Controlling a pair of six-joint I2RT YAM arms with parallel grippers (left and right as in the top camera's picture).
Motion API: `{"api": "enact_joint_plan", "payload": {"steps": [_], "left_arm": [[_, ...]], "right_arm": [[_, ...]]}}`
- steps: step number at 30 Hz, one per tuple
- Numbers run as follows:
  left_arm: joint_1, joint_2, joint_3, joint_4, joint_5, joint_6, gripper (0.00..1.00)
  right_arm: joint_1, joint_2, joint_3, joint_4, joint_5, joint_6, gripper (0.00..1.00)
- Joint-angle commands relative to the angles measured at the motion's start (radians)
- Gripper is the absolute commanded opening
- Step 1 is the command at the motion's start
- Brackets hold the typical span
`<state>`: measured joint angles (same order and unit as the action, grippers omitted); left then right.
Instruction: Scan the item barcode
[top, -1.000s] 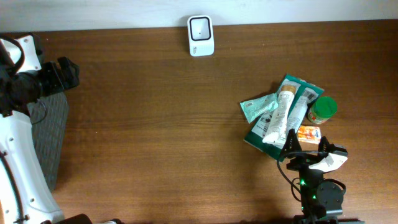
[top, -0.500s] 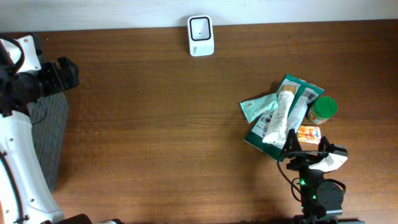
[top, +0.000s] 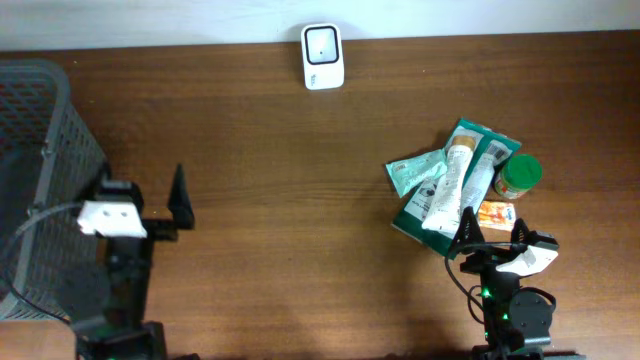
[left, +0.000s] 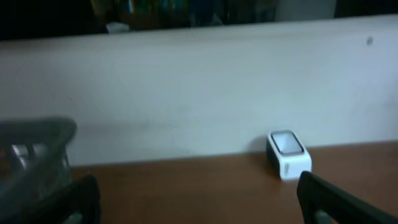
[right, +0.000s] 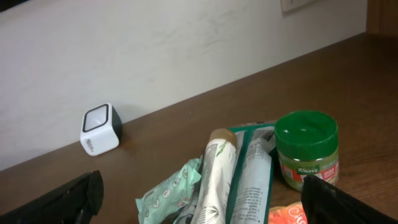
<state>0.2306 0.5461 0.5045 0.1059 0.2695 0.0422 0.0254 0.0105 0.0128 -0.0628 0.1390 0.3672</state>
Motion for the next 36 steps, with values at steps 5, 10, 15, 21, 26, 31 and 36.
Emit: {"api": "enact_joint_plan", "payload": {"steps": [5, 10, 15, 21, 26, 31, 36], "left_arm": [[-0.138, -0.527, -0.493, -0.004, -0.385, 0.008, 0.99], [-0.139, -0.541, -0.496, -0.175, -0.398, 0.008, 0.99], [-0.139, -0.541, -0.496, -0.175, -0.397, 0.008, 0.99], [-0.139, -0.541, -0.496, -0.175, -0.397, 0.008, 0.99], [-0.139, -0.541, -0.496, -0.175, -0.397, 0.008, 0.99], [-0.139, -0.541, -0.496, -0.175, -0.397, 0.008, 0.99], [-0.139, -0.541, -0.496, -0.175, -0.397, 0.008, 0.99]], "right_arm": [[-0.004, -0.004, -0.007, -0.006, 0.0, 0.005, 0.98], [-0.004, -0.004, -0.007, -0.006, 0.0, 0.005, 0.98], [-0.004, -0.004, -0.007, -0.006, 0.0, 0.005, 0.98], [-0.004, -0.004, -0.007, -0.006, 0.0, 0.005, 0.99], [-0.004, -0.004, -0.007, -0.006, 0.0, 0.005, 0.98], [-0.004, -0.004, -0.007, -0.006, 0.0, 0.005, 0.98], [-0.004, -0.004, -0.007, -0.006, 0.0, 0.005, 0.98]]}}
